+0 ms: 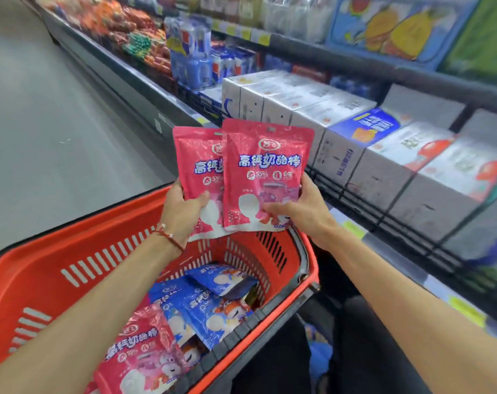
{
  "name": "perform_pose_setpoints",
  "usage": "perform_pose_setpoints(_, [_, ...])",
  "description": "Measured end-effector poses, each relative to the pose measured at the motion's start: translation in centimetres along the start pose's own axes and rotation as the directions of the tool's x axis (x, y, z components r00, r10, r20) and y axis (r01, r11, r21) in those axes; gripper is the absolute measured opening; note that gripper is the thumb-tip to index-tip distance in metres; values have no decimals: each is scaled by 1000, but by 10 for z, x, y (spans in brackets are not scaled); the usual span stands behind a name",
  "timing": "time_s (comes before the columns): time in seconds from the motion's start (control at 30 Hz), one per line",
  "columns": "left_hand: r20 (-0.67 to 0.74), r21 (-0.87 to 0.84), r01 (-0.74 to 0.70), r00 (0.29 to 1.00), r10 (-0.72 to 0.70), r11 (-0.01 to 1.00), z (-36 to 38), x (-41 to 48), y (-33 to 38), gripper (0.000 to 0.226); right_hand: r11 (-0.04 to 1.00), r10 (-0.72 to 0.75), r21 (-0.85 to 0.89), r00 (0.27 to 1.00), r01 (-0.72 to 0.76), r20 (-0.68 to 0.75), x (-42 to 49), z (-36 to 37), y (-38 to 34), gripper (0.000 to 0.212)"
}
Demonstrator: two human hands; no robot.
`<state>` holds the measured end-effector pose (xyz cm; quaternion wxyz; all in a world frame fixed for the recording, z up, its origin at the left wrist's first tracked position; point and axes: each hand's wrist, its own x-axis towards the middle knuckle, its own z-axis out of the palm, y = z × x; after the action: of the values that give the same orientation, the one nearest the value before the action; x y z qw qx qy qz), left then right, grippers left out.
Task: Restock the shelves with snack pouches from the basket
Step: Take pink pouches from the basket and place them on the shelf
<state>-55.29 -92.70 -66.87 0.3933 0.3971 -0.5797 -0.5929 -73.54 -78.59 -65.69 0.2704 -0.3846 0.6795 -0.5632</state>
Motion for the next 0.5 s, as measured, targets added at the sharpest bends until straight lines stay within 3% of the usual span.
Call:
perform_pose_setpoints(0.23, [119, -7, -224, 967, 223, 975, 82, 2, 63, 33, 991, -131, -50, 943, 122, -307, -19, -73, -36, 70])
perform_pose_setpoints(0.5, [332, -121, -343, 870, 364, 932, 194, -32, 114, 33, 990, -143, -103, 754, 100, -641, -79, -162, -62, 69])
